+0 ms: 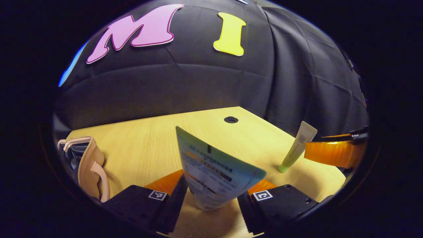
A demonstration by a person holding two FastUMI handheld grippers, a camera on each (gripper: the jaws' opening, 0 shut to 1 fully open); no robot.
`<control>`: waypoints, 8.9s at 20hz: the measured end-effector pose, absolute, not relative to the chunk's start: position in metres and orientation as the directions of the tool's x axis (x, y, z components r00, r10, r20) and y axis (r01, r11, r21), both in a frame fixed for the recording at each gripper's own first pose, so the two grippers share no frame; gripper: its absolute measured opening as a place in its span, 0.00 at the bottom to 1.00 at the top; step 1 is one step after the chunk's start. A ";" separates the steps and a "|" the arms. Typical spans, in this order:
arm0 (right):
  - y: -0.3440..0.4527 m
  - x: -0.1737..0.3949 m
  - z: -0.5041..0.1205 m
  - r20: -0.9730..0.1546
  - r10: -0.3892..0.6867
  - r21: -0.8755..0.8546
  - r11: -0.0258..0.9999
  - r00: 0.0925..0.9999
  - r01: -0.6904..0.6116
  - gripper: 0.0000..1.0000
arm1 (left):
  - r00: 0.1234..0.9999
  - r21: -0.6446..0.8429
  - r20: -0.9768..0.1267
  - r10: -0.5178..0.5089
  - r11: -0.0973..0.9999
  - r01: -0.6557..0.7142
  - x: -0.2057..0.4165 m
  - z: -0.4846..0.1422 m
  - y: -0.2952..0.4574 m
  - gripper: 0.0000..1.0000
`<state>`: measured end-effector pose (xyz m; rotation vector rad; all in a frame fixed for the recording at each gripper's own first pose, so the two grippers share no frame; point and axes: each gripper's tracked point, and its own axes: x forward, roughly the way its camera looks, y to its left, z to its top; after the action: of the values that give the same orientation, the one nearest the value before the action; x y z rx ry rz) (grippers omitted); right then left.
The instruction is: First open the suitcase, pack the skin care products into it, and then close the suitcase.
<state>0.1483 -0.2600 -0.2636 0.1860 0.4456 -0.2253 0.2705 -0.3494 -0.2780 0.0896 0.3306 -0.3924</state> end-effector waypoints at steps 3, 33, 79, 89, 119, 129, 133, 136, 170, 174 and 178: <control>-0.256 0.180 -0.279 -0.426 -0.158 0.171 0.953 0.891 0.251 0.98 | 0.883 0.026 -0.334 -0.329 0.933 0.358 0.276 -0.279 -0.347 0.57; -0.171 0.089 -0.171 -0.362 -0.093 0.029 0.993 0.928 0.111 0.29 | 0.943 -0.087 -0.210 -0.257 0.966 0.244 0.189 -0.142 -0.178 0.49; 0.222 0.171 -0.337 -0.847 0.104 0.011 0.984 0.522 -0.179 0.29 | 0.847 -0.097 -0.522 0.097 0.980 -0.172 0.029 -0.183 0.234 0.99; 0.229 0.175 -0.297 -0.806 0.112 0.074 0.993 0.582 -0.088 0.74 | 0.825 -0.100 -0.540 0.167 0.960 -0.260 0.027 -0.200 0.274 0.99; -0.088 -0.054 -0.132 -0.528 -0.353 -0.052 0.921 0.773 0.385 0.98 | 0.713 -0.510 -0.701 -0.005 0.703 -0.496 0.240 -0.297 0.436 0.18; -0.083 -0.044 -0.127 -0.478 -0.271 0.008 0.950 0.835 0.313 0.99 | 0.900 -0.247 -0.429 0.072 0.950 -0.194 0.206 -0.100 0.412 0.06; -0.091 -0.040 -0.124 -0.469 -0.234 0.021 0.961 0.852 0.276 0.99 | 0.948 -0.220 -0.307 -0.079 0.975 0.010 0.174 -0.013 0.322 0.06; -0.099 -0.034 -0.115 -0.437 -0.213 0.026 0.968 0.874 0.249 0.99 | 0.947 -0.228 -0.267 -0.180 0.966 0.120 0.170 0.002 0.230 0.06; -0.100 -0.025 -0.049 -0.187 -0.012 -0.007 1.000 0.982 0.011 0.98 | 0.996 -0.298 0.081 0.019 0.955 0.006 -0.057 0.030 0.019 0.96; -0.076 -0.027 -0.053 -0.197 0.035 0.030 0.999 0.980 -0.030 0.97 | 0.996 -0.193 0.083 0.041 0.981 -0.025 -0.070 0.023 0.023 0.96; -0.060 -0.029 -0.056 -0.214 0.065 -0.001 0.998 0.975 -0.067 0.97 | 0.994 -0.125 0.099 0.038 0.992 -0.026 -0.080 0.027 0.027 0.96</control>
<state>-0.0290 -0.0601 -0.0564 -0.0078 0.2151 0.0665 -0.0802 0.0274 0.0270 -0.1243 -0.1018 0.0322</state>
